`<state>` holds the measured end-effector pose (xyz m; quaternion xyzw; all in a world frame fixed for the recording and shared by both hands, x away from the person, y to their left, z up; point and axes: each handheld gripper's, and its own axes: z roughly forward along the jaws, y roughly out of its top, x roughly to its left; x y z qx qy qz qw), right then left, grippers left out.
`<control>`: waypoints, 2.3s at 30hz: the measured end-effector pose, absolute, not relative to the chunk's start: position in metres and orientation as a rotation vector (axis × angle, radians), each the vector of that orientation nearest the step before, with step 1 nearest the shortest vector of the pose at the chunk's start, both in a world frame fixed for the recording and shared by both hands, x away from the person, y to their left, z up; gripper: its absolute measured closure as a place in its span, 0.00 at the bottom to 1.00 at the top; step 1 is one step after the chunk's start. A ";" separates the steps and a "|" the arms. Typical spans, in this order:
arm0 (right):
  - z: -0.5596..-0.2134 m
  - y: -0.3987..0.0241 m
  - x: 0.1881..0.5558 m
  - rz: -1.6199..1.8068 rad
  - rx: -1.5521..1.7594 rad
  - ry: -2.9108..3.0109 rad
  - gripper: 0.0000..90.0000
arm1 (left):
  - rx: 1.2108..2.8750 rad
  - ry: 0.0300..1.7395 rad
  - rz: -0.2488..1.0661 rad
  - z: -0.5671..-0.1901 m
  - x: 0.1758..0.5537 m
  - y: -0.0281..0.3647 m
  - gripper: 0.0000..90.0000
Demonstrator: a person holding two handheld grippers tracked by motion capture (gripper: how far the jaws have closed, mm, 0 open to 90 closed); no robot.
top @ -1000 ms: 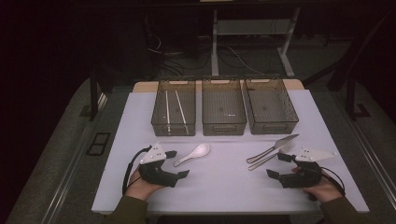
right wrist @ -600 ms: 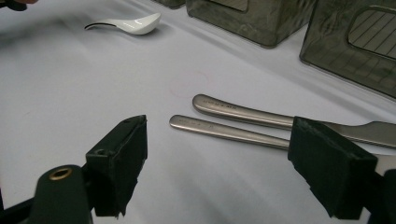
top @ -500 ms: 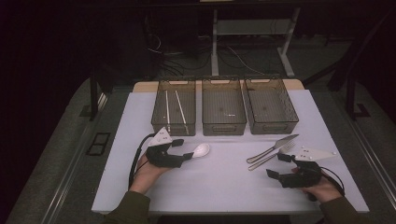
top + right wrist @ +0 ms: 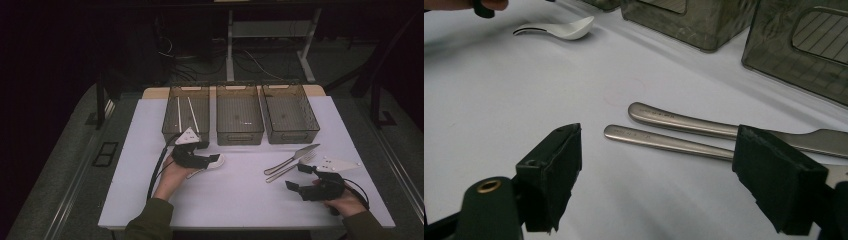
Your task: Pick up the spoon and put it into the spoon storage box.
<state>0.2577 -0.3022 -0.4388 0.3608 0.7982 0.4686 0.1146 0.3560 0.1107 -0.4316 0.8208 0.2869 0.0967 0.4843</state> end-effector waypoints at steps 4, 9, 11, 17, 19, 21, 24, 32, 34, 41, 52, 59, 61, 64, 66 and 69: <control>-0.438 -0.301 0.258 1.371 1.046 2.339 0.22 | 1.988 0.731 0.218 -0.438 0.360 0.109 0.38; -0.438 -0.302 0.258 1.373 1.039 2.337 0.22 | 2.032 0.733 0.209 -0.442 0.361 0.107 0.40; -0.437 -0.302 0.258 1.376 1.047 2.333 0.22 | 2.050 0.725 0.208 -0.444 0.361 0.105 0.41; -0.437 -0.301 0.257 1.376 1.039 2.332 0.22 | 2.106 0.729 0.202 -0.450 0.361 0.099 0.42; -0.437 -0.301 0.257 1.376 1.039 2.331 0.22 | 2.118 0.726 0.204 -0.451 0.362 0.099 0.43; -0.437 -0.302 0.257 1.377 1.037 2.331 0.22 | 2.117 0.731 0.202 -0.451 0.362 0.099 0.44; -0.437 -0.302 0.257 1.377 1.039 2.331 0.22 | 2.125 0.728 0.195 -0.452 0.362 0.099 0.45; -0.437 -0.302 0.258 1.378 1.048 2.326 0.22 | 2.158 0.711 0.174 -0.453 0.360 0.097 0.50; -0.437 -0.302 0.258 1.377 1.047 2.326 0.22 | 2.164 0.703 0.169 -0.453 0.360 0.097 0.51; -0.436 -0.302 0.257 1.381 1.049 2.324 0.22 | 2.199 0.675 0.155 -0.453 0.358 0.094 0.60; -0.436 -0.302 0.257 1.382 1.049 2.323 0.22 | 2.242 0.622 0.164 -0.449 0.352 0.092 0.79; -0.436 -0.303 0.257 1.385 1.045 2.320 0.22 | 2.236 0.607 0.187 -0.444 0.348 0.092 0.90; -0.436 -0.303 0.257 1.385 1.044 2.320 0.22 | 2.246 0.606 0.199 -0.443 0.347 0.092 0.91; -0.436 -0.303 0.257 1.386 1.043 2.320 0.22 | 2.254 0.598 0.218 -0.442 0.346 0.091 0.92; -0.435 -0.303 0.257 1.388 1.046 2.320 0.22 | 2.258 0.601 0.227 -0.442 0.344 0.091 0.92; -0.435 -0.303 0.256 1.395 1.044 2.315 0.22 | 2.249 0.595 0.222 -0.439 0.343 0.091 0.92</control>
